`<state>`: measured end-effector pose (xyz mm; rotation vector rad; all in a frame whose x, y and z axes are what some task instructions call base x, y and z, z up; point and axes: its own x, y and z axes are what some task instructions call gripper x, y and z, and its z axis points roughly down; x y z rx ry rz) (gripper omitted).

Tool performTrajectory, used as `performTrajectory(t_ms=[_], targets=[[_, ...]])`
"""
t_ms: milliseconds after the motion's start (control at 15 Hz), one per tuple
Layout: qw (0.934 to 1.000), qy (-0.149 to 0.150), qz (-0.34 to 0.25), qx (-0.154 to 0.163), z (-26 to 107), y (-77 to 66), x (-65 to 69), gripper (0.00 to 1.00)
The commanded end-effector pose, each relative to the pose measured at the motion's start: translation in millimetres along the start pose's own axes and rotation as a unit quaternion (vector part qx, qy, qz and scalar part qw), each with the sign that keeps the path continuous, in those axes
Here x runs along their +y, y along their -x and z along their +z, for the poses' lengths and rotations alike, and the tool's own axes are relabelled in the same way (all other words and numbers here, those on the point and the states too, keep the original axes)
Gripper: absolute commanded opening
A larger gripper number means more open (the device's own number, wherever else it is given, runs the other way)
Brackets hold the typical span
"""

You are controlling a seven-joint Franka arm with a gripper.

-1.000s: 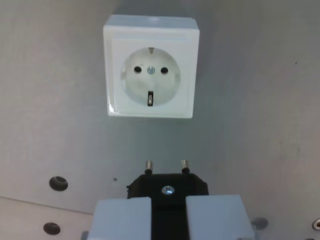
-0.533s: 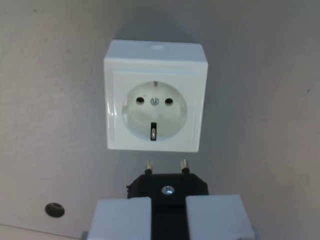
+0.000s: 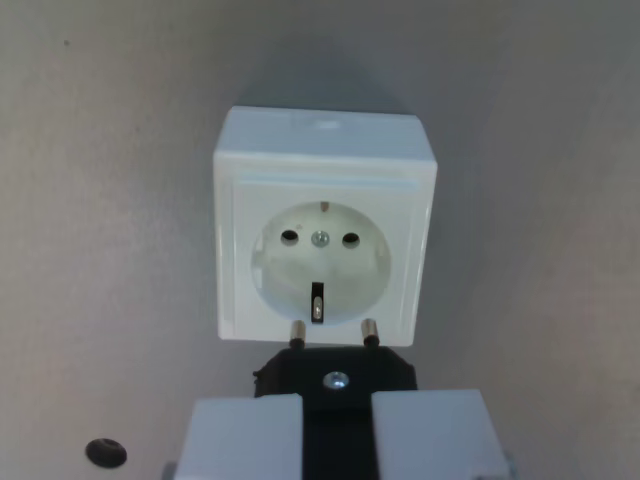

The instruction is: Move above the white socket

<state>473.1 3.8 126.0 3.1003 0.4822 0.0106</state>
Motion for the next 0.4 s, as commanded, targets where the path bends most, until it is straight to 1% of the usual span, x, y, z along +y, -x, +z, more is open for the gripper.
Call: performTrajectory(t_ms=[67,400], targets=[[0.9999,-0.010,0.005,0.003,9.0,-11.3,-0.3,0.00],[0.9999,-0.010,0.006,0.000,13.9,-14.3,-0.5,0.00]])
